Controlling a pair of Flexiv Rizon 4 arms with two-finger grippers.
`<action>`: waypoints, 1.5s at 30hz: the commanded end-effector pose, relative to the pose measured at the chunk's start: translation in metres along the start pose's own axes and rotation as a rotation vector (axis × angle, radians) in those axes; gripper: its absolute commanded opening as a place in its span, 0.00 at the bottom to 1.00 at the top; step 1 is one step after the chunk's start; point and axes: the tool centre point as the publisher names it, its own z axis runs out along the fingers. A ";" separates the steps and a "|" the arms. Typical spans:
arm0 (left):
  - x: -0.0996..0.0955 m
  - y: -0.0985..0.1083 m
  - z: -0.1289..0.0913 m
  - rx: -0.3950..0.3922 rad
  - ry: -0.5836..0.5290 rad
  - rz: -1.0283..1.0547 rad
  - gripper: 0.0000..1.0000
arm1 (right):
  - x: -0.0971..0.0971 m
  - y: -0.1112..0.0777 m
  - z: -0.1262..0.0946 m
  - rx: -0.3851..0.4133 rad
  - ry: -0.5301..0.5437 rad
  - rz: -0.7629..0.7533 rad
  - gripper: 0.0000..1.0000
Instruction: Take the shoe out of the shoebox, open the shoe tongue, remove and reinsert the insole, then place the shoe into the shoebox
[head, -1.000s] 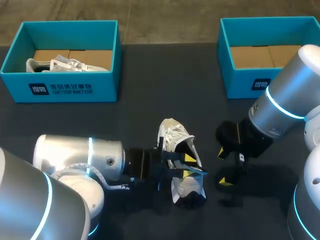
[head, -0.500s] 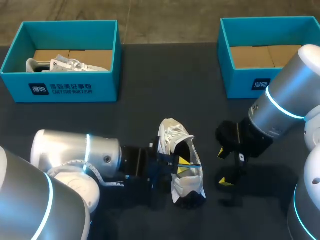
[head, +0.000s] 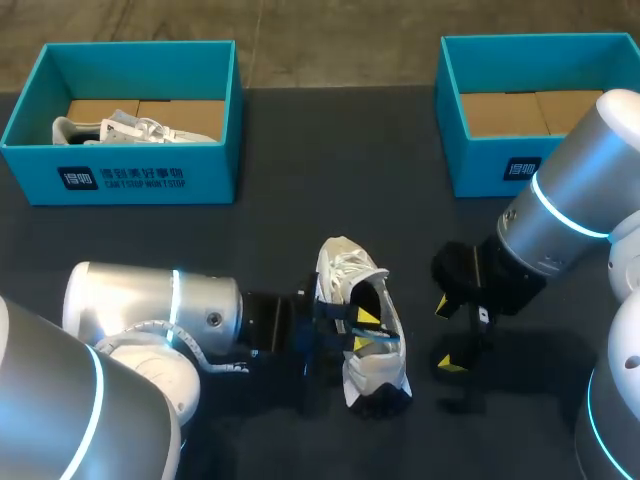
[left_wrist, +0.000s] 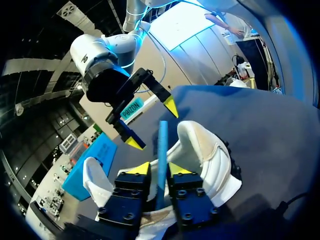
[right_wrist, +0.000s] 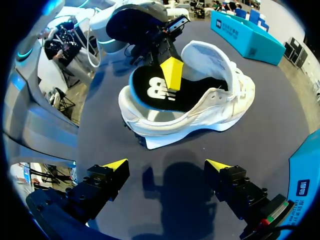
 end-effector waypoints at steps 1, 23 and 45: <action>0.004 -0.008 -0.006 0.010 -0.005 0.008 0.43 | 0.001 0.000 0.000 0.001 -0.002 0.001 1.00; 0.012 -0.002 0.000 0.006 -0.063 0.046 0.00 | 0.001 0.000 0.000 0.001 -0.002 0.001 1.00; 0.003 -0.010 -0.008 -0.002 -0.045 0.039 0.44 | 0.001 0.000 0.000 0.001 -0.002 0.001 1.00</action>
